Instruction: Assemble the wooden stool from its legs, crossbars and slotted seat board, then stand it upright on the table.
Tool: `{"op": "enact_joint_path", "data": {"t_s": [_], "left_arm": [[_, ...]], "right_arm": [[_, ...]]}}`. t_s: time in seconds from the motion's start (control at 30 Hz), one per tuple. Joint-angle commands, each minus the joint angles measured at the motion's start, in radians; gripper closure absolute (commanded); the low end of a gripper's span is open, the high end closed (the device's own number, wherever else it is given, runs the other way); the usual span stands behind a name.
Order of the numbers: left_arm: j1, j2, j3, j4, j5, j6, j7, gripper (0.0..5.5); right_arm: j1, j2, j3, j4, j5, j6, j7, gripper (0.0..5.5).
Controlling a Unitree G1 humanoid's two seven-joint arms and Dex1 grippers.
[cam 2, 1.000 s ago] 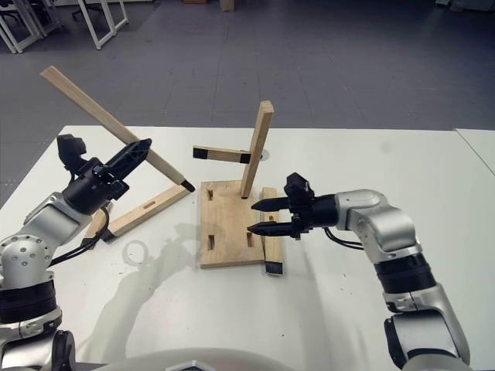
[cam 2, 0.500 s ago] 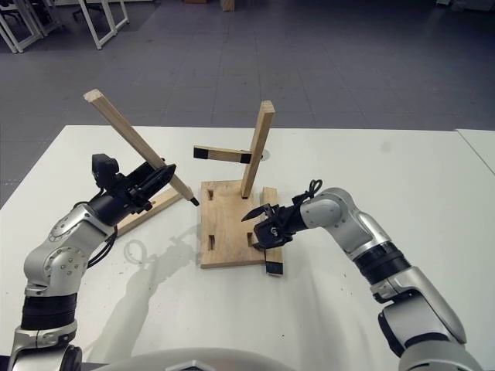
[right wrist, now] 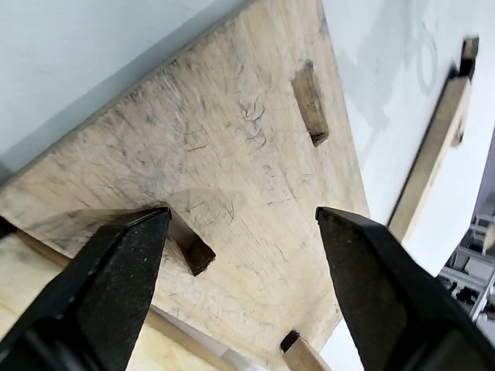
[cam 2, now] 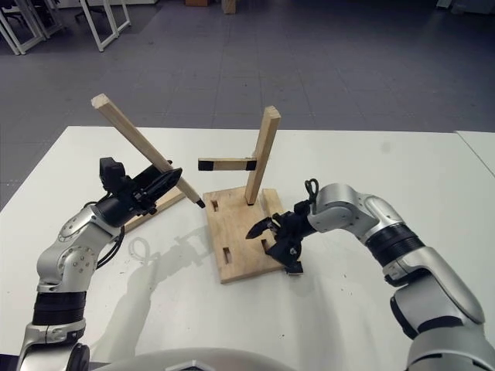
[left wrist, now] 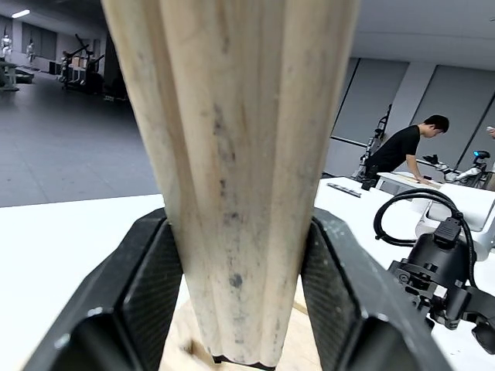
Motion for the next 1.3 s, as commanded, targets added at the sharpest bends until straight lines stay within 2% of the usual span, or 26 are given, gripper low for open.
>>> {"op": "enact_joint_path", "data": {"t_s": [0.03,0.13,0.3,0.57,0.7,0.87,0.93,1.07,1.2,1.3], "left_arm": [[-0.009,-0.018,-0.016,0.064,0.002,-0.033,-0.089,3.39],[-0.011,-0.06,-0.035,0.123,0.001,-0.033,-0.122,3.39],[-0.022,-0.114,-0.025,0.226,0.029,-0.04,-0.099,3.39],[0.018,-0.178,-0.067,0.257,0.122,-0.078,-0.046,3.39],[0.031,-0.157,-0.083,0.284,0.196,-0.102,-0.017,3.39],[0.018,-0.138,-0.049,0.31,0.196,-0.115,-0.005,3.39],[0.02,-0.109,-0.08,0.314,0.243,-0.134,-0.022,3.39],[0.058,-0.081,-0.152,0.274,0.353,-0.214,0.004,3.39],[0.102,-0.081,-0.165,0.246,0.36,-0.23,0.008,3.39],[0.11,-0.076,-0.154,0.249,0.369,-0.253,0.022,3.39]], "right_arm": [[-0.004,-0.053,0.015,0.123,-0.188,-0.162,-0.058,2.02],[-0.042,-0.043,-0.013,0.196,-0.314,-0.242,-0.159,2.02],[-0.07,-0.017,-0.034,0.238,-0.428,-0.257,-0.294,2.02],[-0.134,-0.02,-0.046,0.201,-0.357,-0.233,-0.338,2.02],[-0.142,-0.031,-0.047,0.168,-0.302,-0.213,-0.325,2.02],[-0.133,-0.052,-0.043,0.149,-0.257,-0.183,-0.298,2.02],[-0.125,-0.061,-0.047,0.139,-0.238,-0.168,-0.288,2.02],[-0.111,-0.077,-0.071,0.06,-0.06,-0.033,-0.231,2.02],[-0.052,-0.089,-0.1,-0.084,0.153,0.181,-0.138,2.02],[-0.04,-0.053,-0.151,-0.166,0.267,0.339,-0.108,2.02]]}}
